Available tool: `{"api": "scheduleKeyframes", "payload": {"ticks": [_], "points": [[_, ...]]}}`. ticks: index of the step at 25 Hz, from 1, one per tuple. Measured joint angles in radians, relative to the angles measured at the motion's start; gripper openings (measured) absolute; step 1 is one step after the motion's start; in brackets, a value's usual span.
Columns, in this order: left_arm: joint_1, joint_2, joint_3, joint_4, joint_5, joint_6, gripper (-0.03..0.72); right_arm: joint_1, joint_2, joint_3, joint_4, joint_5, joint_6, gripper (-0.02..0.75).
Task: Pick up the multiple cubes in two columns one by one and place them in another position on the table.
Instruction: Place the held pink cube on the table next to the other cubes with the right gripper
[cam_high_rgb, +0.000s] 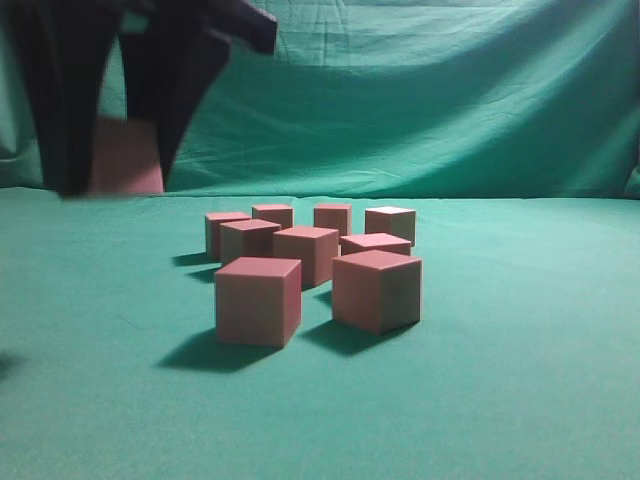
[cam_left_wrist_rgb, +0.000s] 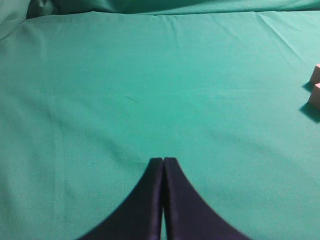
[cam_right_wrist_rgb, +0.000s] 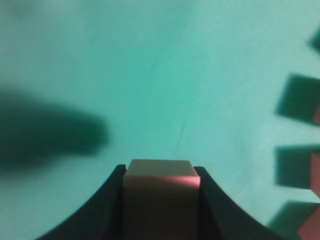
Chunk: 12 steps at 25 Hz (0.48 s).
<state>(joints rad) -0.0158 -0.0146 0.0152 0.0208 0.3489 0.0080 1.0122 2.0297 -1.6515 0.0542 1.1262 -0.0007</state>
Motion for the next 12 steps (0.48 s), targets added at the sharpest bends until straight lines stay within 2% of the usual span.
{"api": "scheduleKeyframes", "payload": {"ticks": [7, 12], "points": [[0.0, 0.0, 0.0, 0.0, 0.0, 0.0, 0.0, 0.0, 0.053, 0.0, -0.062, -0.05, 0.074, 0.265], [0.0, 0.0, 0.0, 0.0, 0.0, 0.0, 0.0, 0.0, 0.076, 0.007, -0.067, -0.083, 0.114, 0.265]]}}
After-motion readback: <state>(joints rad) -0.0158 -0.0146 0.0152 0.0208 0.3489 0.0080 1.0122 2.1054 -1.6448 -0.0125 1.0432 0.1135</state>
